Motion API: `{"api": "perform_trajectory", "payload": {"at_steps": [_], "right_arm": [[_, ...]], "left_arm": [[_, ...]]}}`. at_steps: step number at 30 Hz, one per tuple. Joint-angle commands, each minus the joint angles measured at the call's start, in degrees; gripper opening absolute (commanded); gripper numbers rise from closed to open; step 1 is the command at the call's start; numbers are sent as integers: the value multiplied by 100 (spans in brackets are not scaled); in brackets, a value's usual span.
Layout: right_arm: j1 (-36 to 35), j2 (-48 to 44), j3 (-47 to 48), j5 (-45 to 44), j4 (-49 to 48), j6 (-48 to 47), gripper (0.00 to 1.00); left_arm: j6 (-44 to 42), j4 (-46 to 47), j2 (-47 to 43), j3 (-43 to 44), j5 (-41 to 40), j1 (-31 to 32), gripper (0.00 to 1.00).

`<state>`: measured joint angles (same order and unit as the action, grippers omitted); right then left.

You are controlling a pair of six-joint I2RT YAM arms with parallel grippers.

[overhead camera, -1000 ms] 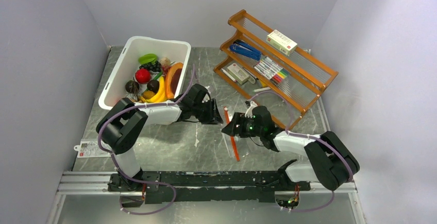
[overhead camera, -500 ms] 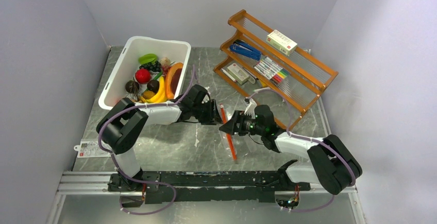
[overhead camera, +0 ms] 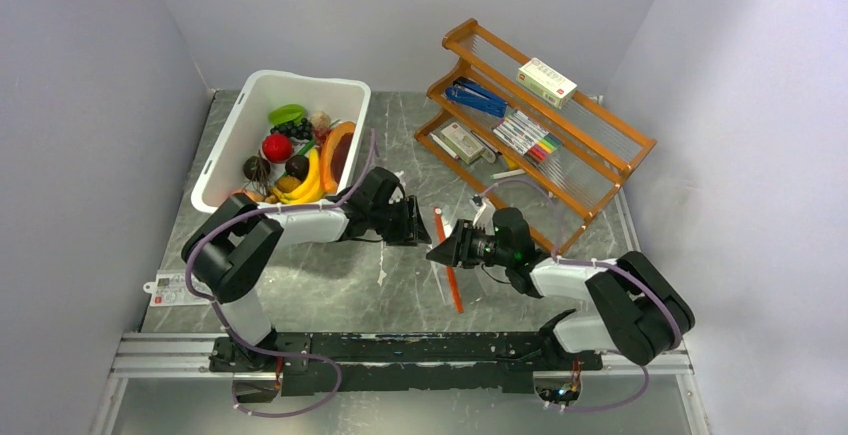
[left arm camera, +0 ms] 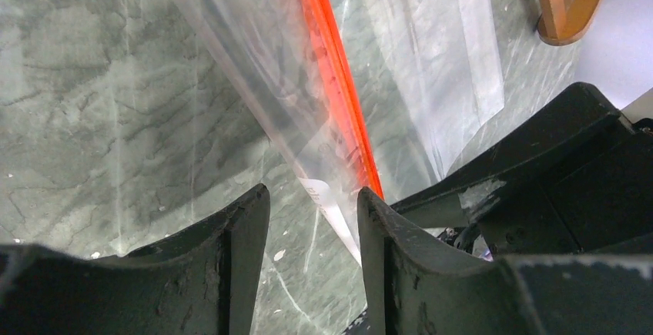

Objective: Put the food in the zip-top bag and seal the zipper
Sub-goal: Open the zipper of the food storage bag at the center of the board.

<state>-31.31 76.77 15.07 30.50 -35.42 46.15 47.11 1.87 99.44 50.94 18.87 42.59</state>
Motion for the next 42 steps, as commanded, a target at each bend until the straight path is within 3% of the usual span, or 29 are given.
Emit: {"api": "perform_trajectory", "payload": {"at_steps": [1,3,7,17,25,42], "right_arm": [[11,-454,196,-674,875,-356,46],[27,-679,278,-1068,1459,-558,53],[44,-686,308,-1228,1692,-690,61],[64,69,228,-821,899,-424,64],[55,72,161,-383,356,-273,53],[-116,396,37,156,-564,45,43]], "left_arm": [[-87,127,-173,1,46,47,46],[-105,128,-143,27,42,44,45],[-132,138,-31,95,66,48,44],[-156,99,17,153,47,47,45],[-211,2,-24,180,-48,48,45],[-129,413,-190,19,224,47,50]]}}
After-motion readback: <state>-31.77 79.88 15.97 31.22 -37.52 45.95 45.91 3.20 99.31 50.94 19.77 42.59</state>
